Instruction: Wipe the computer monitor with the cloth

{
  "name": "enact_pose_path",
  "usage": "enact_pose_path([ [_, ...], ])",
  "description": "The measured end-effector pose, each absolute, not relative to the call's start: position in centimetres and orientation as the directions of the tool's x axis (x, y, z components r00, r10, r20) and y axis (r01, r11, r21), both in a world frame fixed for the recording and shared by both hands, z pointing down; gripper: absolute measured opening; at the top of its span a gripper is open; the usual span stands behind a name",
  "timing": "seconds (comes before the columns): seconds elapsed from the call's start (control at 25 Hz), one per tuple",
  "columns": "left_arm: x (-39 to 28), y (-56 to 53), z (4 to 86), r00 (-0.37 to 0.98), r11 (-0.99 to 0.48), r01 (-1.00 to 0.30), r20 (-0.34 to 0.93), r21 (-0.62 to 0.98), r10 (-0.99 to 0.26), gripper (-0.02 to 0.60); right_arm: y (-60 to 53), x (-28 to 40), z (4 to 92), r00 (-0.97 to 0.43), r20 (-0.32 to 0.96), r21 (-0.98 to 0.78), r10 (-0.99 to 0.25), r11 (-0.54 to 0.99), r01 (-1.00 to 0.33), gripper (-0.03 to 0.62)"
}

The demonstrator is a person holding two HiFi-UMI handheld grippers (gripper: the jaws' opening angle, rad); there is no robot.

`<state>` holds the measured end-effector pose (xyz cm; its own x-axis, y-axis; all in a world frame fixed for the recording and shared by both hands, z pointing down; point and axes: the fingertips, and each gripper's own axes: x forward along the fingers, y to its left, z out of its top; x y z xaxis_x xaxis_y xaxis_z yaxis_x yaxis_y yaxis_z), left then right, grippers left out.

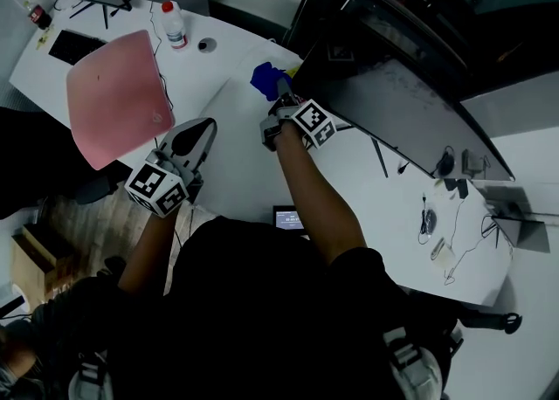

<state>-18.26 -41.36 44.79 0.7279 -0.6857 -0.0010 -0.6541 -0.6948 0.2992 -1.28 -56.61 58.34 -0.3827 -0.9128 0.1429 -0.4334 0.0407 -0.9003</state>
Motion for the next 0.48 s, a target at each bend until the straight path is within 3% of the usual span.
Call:
enact_pose_path([
  [0.48, -17.3, -40.5, 44.0, 0.757, -0.728, -0.62, -0.022, 0.292, -0.653, -0.006, -56.4, -1.3, 50.7, -0.364, 0.02, -0.923, -0.931, 0.122, -0.364, 0.089],
])
